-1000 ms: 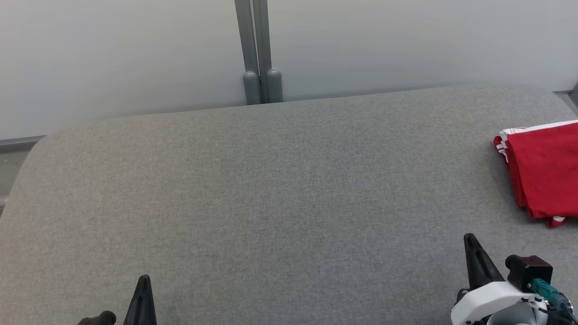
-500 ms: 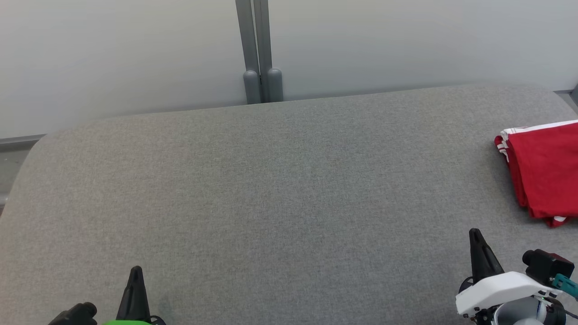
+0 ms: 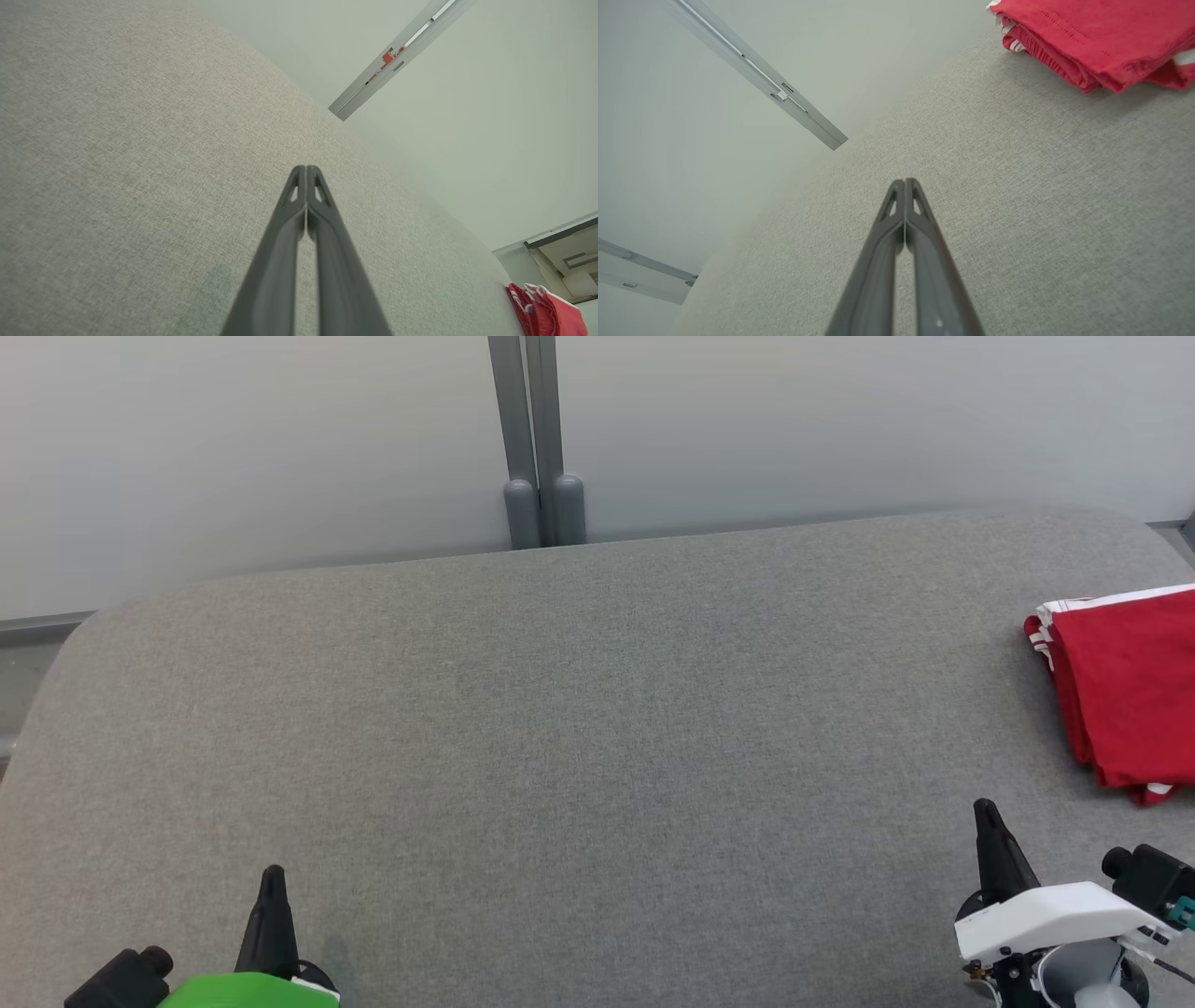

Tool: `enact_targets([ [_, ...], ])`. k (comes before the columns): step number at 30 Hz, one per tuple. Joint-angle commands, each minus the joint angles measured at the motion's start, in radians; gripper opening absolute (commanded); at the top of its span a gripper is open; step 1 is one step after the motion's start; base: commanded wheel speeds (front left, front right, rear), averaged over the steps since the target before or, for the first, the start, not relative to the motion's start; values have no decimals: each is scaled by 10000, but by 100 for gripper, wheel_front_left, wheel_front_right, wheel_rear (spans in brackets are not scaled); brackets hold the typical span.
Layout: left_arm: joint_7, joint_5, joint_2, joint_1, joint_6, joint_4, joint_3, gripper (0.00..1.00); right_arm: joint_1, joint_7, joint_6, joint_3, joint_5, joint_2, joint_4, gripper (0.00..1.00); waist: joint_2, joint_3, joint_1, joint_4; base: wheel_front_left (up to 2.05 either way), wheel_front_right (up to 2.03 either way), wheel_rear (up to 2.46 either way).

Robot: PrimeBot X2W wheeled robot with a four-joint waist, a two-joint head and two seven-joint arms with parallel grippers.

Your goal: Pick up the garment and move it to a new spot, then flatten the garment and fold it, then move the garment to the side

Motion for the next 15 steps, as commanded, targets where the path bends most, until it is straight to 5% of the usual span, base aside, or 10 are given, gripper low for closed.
enact_targets([
  [1, 64, -326, 53, -303, -65, -99, 77, 0, -281, 73, 0, -43, 394, -47, -174, 0, -1, 3, 0, 2, 0, 0, 0],
  [15, 527, -2000, 67, -641, -172, -48, 239, 0, -434, 526, 0, -104, 2294, -34, -241, 0, -1, 27, 0, 18, 0, 0, 0],
])
